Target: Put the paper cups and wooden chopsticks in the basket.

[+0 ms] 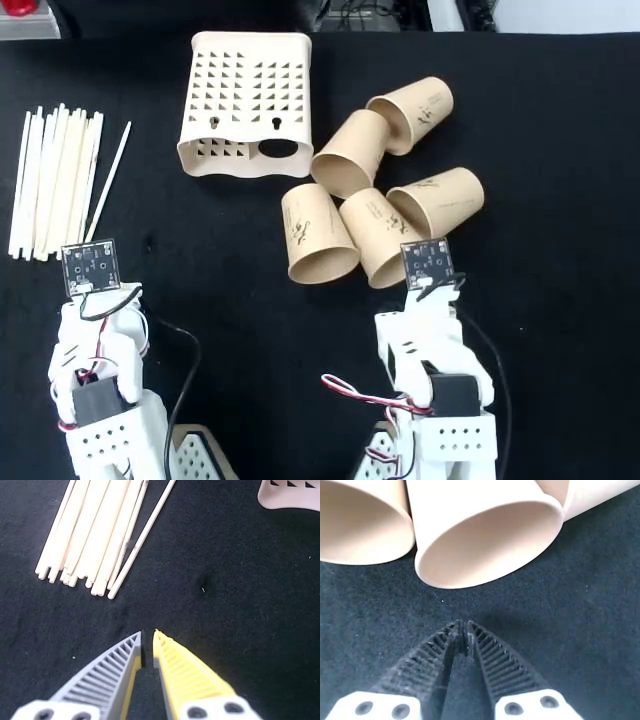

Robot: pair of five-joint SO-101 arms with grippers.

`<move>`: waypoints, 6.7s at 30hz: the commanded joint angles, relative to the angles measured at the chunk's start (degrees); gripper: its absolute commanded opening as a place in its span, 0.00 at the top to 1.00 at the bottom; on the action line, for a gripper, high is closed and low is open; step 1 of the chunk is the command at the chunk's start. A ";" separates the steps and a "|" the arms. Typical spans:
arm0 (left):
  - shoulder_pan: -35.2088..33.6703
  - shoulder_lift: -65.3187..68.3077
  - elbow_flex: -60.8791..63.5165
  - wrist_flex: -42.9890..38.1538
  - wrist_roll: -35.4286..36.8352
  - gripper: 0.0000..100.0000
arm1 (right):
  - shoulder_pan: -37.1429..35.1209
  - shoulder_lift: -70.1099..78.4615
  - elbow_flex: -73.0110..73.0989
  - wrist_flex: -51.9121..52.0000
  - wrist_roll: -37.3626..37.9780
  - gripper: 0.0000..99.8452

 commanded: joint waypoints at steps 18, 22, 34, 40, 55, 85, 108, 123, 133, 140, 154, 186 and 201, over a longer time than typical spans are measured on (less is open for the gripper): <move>-0.31 -0.53 1.01 0.35 0.18 0.95 | 0.79 -0.75 -0.40 -5.01 0.26 0.99; -0.31 -0.53 1.01 0.35 0.18 0.95 | 0.53 -0.84 -5.76 -5.98 0.26 0.99; -0.31 -0.53 1.01 0.35 0.18 0.95 | -0.62 0.13 -33.54 -7.82 16.44 0.95; -0.31 -0.53 1.01 0.35 0.18 0.95 | -3.52 9.45 -35.56 -10.02 19.60 0.84; -0.40 -0.53 1.01 0.35 0.18 0.95 | -14.68 61.49 -51.03 -32.26 31.30 0.84; -0.40 -0.53 1.01 0.35 0.18 0.95 | -21.10 113.27 -64.92 -77.54 46.86 0.81; -0.40 -0.53 1.01 0.35 0.18 0.95 | -22.51 123.38 -63.60 -90.90 46.86 0.91; -0.40 -0.53 1.01 0.35 0.18 0.95 | -22.51 125.41 -51.74 -128.97 47.12 0.99; -0.40 -0.53 1.01 0.35 0.18 0.95 | -22.68 125.32 -48.13 -143.65 53.01 0.99; -0.40 -0.53 1.01 0.35 0.18 0.95 | -24.88 116.44 -40.84 -147.08 53.10 0.99; -0.40 -0.53 1.01 0.35 0.18 0.95 | -28.13 87.52 -40.57 -113.41 41.58 0.99; -0.40 -0.53 1.01 0.35 0.18 0.95 | -33.67 100.09 -101.93 -28.40 0.44 0.99; -0.40 -0.53 1.01 0.35 0.18 0.95 | -29.54 107.12 -103.69 -26.81 -22.51 0.99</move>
